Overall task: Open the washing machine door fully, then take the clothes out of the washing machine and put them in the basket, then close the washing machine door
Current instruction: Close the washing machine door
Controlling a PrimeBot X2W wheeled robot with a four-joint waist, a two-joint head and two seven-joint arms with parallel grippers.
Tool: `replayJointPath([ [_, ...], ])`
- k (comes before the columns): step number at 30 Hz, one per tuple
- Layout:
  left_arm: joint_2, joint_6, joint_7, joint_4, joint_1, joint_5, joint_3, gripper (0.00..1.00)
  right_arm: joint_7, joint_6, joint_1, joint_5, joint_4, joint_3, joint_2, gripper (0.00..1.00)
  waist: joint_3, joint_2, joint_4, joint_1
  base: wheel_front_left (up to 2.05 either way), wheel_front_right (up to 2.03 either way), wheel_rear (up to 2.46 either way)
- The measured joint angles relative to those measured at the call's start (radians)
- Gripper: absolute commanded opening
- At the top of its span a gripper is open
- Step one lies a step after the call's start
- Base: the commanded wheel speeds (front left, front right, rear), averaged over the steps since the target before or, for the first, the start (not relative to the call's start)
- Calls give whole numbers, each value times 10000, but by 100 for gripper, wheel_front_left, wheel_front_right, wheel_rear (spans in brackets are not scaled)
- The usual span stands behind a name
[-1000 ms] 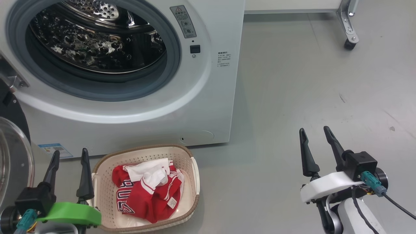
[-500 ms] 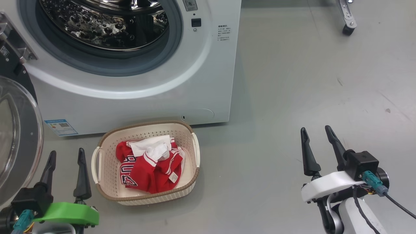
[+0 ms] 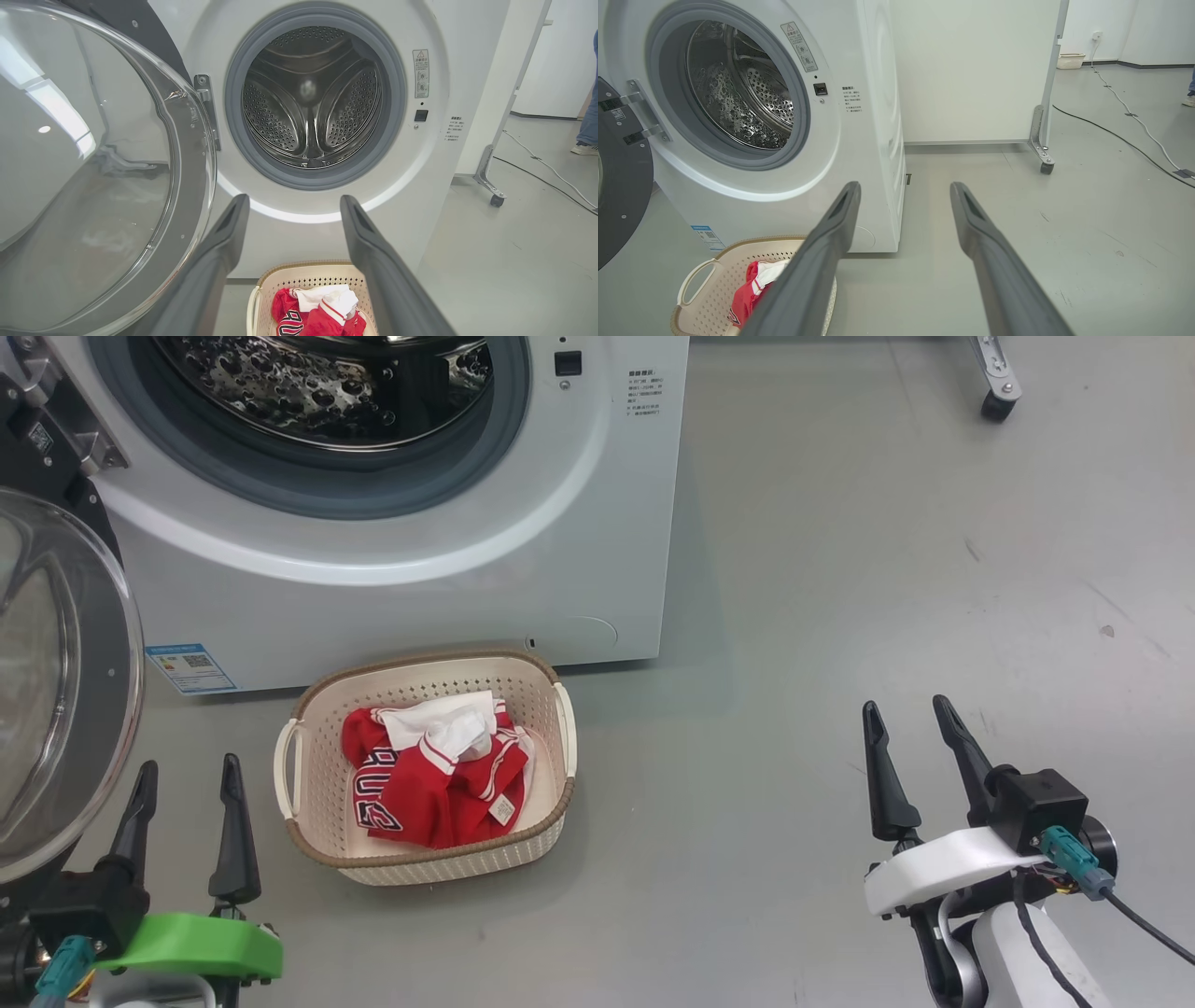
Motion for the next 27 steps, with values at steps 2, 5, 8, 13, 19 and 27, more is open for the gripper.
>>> replayJointPath([
  [2,0,0,0,-6,0,44,-4,100,0,0,0,0,0,10,0,100,-22,0,6,0,-42,42,0],
  [5,-2,0,0,-6,0,44,-8,100,0,0,0,-2,2,29,0,100,-63,0,17,0,-32,32,0],
  [8,-2,0,0,0,0,44,-15,100,0,0,0,-2,4,36,0,100,-111,0,32,0,-19,19,0],
  [13,-4,0,0,36,2,44,-44,100,0,2,0,-2,10,56,0,100,-200,0,68,0,-5,5,0],
  [19,-4,-2,0,140,11,44,-61,100,0,2,0,-2,19,81,0,100,-300,0,109,0,0,0,0],
  [27,-4,-2,0,180,58,42,-165,100,0,2,3,-2,31,94,0,100,-386,0,145,0,0,0,0],
])
